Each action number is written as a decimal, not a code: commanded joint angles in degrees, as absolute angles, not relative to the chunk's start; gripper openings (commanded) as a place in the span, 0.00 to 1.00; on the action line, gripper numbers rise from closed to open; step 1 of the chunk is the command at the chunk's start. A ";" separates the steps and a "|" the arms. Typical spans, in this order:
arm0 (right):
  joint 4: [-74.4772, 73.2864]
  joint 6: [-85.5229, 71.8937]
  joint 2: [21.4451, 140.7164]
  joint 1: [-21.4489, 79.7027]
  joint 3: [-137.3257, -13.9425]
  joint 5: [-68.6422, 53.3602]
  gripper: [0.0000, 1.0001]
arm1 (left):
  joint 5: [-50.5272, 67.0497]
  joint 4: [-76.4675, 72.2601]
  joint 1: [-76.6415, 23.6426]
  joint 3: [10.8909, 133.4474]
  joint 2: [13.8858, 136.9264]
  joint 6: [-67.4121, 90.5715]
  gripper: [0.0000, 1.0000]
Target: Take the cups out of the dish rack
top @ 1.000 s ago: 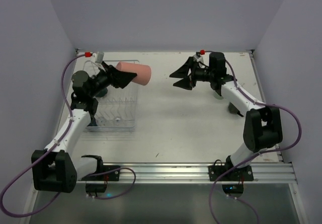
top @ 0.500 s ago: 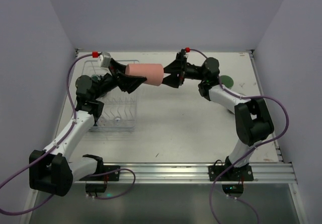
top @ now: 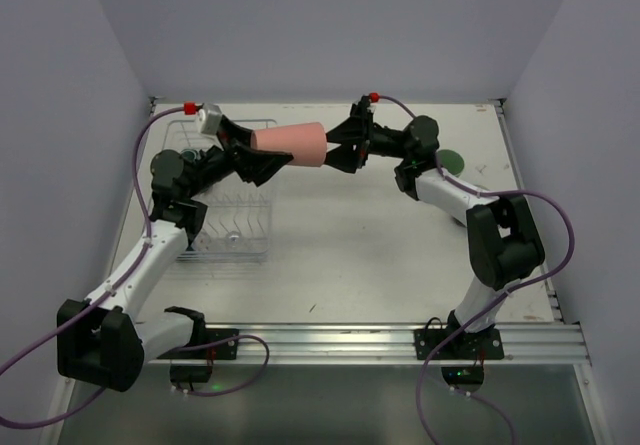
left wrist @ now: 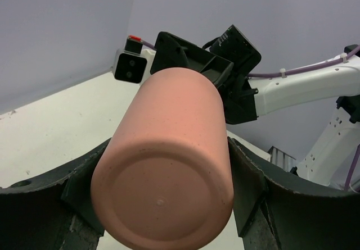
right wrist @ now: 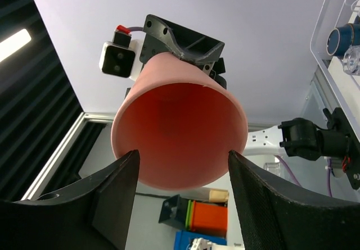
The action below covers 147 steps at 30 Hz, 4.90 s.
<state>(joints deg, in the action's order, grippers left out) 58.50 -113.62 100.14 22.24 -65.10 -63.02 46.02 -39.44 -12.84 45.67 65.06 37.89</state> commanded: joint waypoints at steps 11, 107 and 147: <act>49.13 -100.72 97.73 23.11 -63.10 -64.51 0.66 | 43.59 -39.11 -13.01 50.89 63.19 39.11 0.00; -57.04 -25.93 91.93 0.79 -90.35 14.68 0.08 | -5.62 15.02 -13.10 65.03 69.08 24.52 1.00; -43.68 -18.90 76.02 18.19 -84.56 -15.20 0.75 | -19.26 21.61 0.00 68.10 81.82 6.34 1.00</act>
